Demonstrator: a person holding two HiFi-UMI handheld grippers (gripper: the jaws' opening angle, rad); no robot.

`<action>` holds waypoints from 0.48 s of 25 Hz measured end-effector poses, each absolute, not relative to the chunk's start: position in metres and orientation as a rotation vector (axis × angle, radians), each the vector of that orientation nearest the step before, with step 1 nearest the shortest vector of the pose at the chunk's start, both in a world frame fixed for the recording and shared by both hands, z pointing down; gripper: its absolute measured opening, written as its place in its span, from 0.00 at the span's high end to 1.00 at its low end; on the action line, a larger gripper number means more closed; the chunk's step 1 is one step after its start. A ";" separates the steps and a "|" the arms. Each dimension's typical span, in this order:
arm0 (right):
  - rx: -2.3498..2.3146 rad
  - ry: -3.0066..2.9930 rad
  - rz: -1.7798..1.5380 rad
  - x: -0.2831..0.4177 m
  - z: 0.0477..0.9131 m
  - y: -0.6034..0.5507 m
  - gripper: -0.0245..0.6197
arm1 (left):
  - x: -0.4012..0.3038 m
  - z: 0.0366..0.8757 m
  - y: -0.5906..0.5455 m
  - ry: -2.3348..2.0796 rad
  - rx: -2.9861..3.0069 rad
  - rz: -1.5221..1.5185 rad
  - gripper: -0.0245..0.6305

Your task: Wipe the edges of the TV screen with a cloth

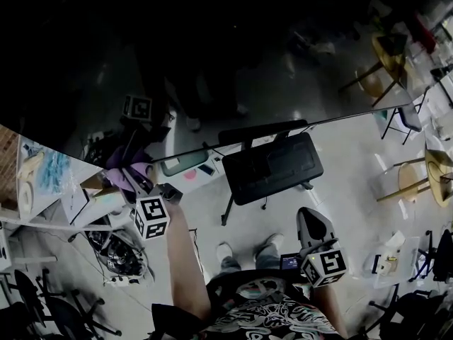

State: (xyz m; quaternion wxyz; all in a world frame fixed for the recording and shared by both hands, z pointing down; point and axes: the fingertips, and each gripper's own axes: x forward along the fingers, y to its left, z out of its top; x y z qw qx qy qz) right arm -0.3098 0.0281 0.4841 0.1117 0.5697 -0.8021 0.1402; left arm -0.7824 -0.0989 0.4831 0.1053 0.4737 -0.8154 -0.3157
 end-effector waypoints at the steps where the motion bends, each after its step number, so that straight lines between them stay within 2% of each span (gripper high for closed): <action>1: 1.678 -2.356 0.421 -0.304 0.485 0.027 0.91 | -0.778 0.483 -0.099 -2.406 1.395 -0.929 0.69; 12: 1.685 -2.376 0.434 -0.256 0.485 0.018 0.92 | -0.732 0.484 -0.106 -2.383 1.368 -0.963 0.70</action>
